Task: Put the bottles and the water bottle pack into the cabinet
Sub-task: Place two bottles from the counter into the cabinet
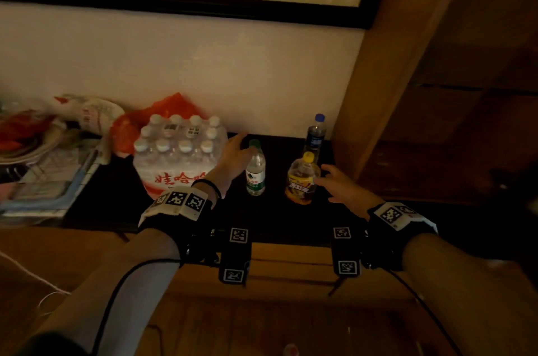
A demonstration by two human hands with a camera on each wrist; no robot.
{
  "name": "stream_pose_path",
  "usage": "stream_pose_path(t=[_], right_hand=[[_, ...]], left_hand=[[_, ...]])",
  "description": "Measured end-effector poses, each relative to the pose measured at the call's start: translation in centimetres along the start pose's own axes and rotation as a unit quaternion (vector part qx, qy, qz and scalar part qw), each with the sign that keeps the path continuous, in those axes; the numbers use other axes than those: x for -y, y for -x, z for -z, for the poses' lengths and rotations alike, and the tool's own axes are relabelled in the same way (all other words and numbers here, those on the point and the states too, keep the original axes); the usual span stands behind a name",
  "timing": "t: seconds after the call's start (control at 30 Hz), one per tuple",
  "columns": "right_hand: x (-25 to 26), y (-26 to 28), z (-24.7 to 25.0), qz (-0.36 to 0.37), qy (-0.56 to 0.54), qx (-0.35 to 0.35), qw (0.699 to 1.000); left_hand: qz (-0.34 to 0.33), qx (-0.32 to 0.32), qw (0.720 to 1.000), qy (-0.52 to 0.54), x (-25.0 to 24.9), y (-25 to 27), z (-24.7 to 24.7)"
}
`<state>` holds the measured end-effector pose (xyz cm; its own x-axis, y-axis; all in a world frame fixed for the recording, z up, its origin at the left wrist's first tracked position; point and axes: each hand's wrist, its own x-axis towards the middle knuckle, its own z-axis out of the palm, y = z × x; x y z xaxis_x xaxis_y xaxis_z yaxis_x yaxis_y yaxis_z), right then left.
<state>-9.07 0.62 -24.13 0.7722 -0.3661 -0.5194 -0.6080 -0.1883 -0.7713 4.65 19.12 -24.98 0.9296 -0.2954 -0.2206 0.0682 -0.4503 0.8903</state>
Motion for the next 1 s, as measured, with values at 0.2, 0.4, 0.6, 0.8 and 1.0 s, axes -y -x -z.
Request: stream_pose_path(t=[0.2, 0.4, 0.6, 0.8, 1.0], right_hand=[[0.6, -4.9, -0.5, 0.109, 0.038, -0.055, 0.992], [0.0, -10.5, -0.2, 0.125, 0.048, -0.045, 0.990], [-1.3, -15.1, 0.5, 0.113, 0.104, -0.019, 0.988], [-2.1, -17.7, 0.8, 0.144, 0.152, -0.076, 0.975], [-2.1, -18.9, 0.5, 0.133, 0.210, -0.095, 0.964]], left_hand=[[-0.031, -0.008, 0.993, -0.113, 1.6, -3.2, -0.1], [-0.027, 0.015, 0.987, -0.156, 2.9, -6.9, -2.1], [-0.011, 0.041, 0.966, -0.256, 4.1, -8.9, -3.6], [-0.067, -0.073, 0.962, -0.253, 4.9, -10.4, -4.3], [-0.072, -0.058, 0.958, -0.272, 4.8, -12.0, -5.0]])
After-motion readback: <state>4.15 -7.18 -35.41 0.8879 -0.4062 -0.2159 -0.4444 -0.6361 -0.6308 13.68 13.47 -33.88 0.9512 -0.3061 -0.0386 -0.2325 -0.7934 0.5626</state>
